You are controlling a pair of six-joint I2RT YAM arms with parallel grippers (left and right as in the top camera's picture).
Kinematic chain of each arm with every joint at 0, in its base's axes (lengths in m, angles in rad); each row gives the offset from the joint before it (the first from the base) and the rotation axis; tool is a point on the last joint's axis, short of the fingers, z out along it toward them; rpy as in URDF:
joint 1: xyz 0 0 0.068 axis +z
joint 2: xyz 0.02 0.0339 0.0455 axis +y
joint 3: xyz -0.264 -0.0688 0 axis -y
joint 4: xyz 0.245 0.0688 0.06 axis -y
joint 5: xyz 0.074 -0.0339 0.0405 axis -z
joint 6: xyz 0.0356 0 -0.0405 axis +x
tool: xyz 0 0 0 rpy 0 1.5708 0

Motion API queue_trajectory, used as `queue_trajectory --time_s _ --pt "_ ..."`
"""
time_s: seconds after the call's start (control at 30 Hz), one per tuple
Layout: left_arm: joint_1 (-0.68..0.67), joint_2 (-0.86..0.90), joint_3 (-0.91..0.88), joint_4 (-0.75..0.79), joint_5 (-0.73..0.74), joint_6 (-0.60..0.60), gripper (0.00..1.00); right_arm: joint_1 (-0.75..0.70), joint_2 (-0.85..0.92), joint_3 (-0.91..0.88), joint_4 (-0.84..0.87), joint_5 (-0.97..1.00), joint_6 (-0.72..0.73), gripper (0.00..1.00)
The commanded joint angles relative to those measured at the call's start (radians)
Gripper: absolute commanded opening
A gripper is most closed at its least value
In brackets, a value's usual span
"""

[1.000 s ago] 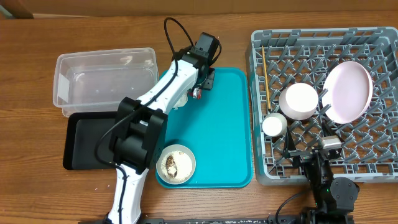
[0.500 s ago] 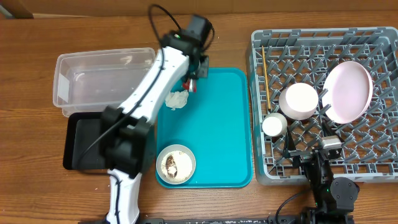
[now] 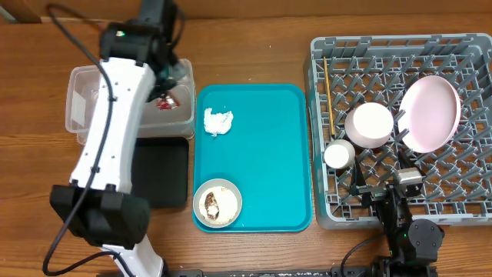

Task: Sort waste into correct bins and load items into the dishwasher
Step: 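Return the left gripper to the tray and grasp the white tissue, then carry the white tissue with the left gripper into the clear bin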

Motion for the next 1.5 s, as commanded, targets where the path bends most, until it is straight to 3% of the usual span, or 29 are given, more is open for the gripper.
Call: queue_trajectory --time_s 0.0,0.1,0.17,0.23,0.33,0.53,0.67,0.8,0.97,1.17,1.37,1.47 --pt "0.065 0.018 -0.097 0.065 0.043 -0.152 0.04 0.0 -0.006 -0.01 0.006 0.0 0.011 1.0" --pt "0.11 0.018 -0.175 0.15 0.116 -0.151 0.07 0.0 -0.006 -0.01 0.006 0.0 0.011 1.0" --pt "0.131 0.018 -0.18 0.175 0.16 -0.127 0.45 0.0 -0.006 -0.01 0.006 0.0 0.011 1.0" --pt "0.151 0.013 -0.161 0.196 0.227 -0.059 0.68 0.0 -0.006 -0.01 0.006 0.0 0.011 1.0" --pt "0.161 0.011 -0.09 0.183 0.313 0.041 0.75 0.0 -0.006 -0.01 0.006 0.0 0.011 1.0" --pt "0.03 0.011 0.013 0.135 0.226 0.232 0.68 0.0 -0.006 -0.01 0.006 0.0 0.011 1.0" --pt "-0.14 0.036 -0.021 0.176 0.029 0.411 0.68 0.0 -0.006 -0.01 0.006 0.0 0.011 1.0" --pt "-0.268 0.121 -0.051 0.211 -0.08 0.484 0.71 0.0 -0.006 -0.01 0.006 0.0 0.011 1.0" --pt "-0.332 0.268 -0.052 0.211 -0.087 0.492 0.7 0.0 -0.006 -0.01 0.006 0.0 0.011 1.0" --pt "-0.33 0.406 -0.052 0.172 -0.107 0.42 0.63 0.0 -0.006 -0.01 0.006 0.0 0.011 1.0" --pt "-0.33 0.443 -0.052 0.172 -0.016 0.482 0.36 0.0 -0.006 -0.01 0.006 0.0 0.011 1.0" --pt "-0.332 0.441 -0.05 0.153 0.009 0.496 0.04 0.0 -0.006 -0.01 0.006 0.0 0.011 1.0"
